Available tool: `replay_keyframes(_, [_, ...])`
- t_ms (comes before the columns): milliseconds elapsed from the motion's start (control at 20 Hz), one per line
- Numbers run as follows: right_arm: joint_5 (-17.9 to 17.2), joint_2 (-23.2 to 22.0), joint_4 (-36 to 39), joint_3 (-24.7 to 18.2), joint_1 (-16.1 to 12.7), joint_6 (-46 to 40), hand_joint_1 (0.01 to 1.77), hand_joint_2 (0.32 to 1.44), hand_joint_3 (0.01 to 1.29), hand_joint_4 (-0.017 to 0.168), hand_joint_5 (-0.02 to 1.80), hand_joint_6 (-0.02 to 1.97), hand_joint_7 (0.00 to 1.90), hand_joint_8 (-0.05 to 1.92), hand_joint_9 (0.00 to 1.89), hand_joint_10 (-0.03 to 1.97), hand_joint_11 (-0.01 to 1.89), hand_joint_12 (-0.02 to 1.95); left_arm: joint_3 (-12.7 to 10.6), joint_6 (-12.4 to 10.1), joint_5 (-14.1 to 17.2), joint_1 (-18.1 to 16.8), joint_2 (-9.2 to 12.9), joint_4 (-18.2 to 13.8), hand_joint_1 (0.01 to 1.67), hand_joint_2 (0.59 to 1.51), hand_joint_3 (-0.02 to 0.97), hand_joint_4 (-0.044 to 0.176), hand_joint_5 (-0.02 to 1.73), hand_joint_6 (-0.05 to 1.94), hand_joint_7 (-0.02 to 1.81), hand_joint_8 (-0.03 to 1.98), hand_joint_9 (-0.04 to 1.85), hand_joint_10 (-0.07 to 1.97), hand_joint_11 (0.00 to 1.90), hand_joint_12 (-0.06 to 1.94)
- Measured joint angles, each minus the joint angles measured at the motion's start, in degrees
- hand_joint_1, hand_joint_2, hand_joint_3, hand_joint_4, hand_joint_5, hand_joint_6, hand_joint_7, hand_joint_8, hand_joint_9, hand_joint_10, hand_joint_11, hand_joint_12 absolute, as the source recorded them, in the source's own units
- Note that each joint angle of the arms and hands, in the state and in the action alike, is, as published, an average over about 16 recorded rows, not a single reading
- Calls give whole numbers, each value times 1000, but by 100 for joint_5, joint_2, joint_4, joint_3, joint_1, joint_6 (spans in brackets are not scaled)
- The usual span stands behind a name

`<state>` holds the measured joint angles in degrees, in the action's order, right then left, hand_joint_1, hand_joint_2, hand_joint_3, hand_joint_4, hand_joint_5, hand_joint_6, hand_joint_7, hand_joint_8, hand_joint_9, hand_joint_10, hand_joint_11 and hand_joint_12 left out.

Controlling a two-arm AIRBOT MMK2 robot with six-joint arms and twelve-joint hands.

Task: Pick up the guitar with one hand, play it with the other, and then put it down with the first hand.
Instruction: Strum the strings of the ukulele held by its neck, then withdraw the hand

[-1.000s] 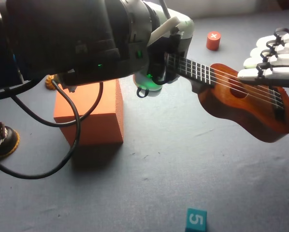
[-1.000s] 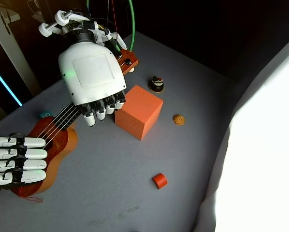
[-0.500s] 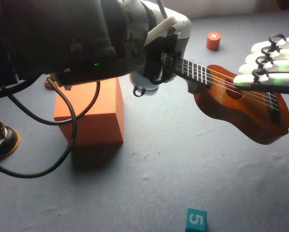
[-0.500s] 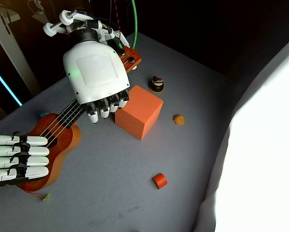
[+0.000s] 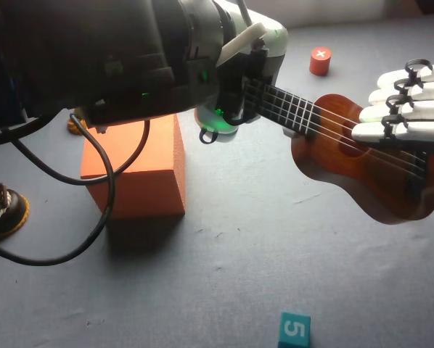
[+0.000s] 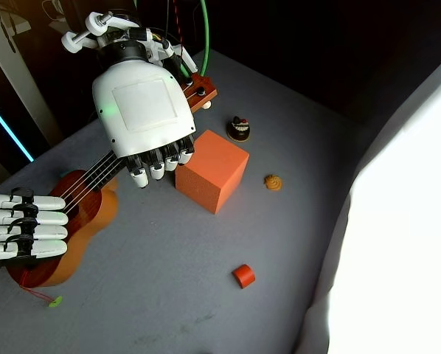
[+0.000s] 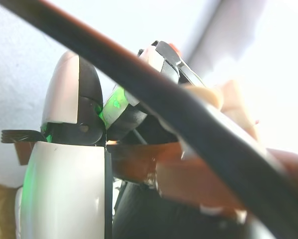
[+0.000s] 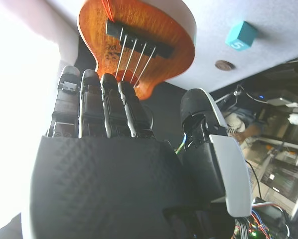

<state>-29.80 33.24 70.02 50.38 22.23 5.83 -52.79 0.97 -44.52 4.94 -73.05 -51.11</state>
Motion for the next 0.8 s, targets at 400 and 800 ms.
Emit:
replay_keyframes(400, [-91, -166, -90, -128, -226, 90, 109, 1402, 18, 4, 19, -1, 12, 14, 12, 22, 22, 18, 0, -10, 9, -1, 4, -33, 1458, 1094, -16, -2, 1233, 1874, 1298, 1973, 1373, 1919, 1407, 1899])
replay_keyframes(800, [74, -217, -1351, -142, -380, 947, 107, 1402, 18, 8, 16, -1, 12, 13, 16, 22, 21, 18, 52, -450, -87, 57, 92, -443, 1458, 1094, -16, -2, 1237, 1877, 1298, 1973, 1374, 1920, 1407, 1899])
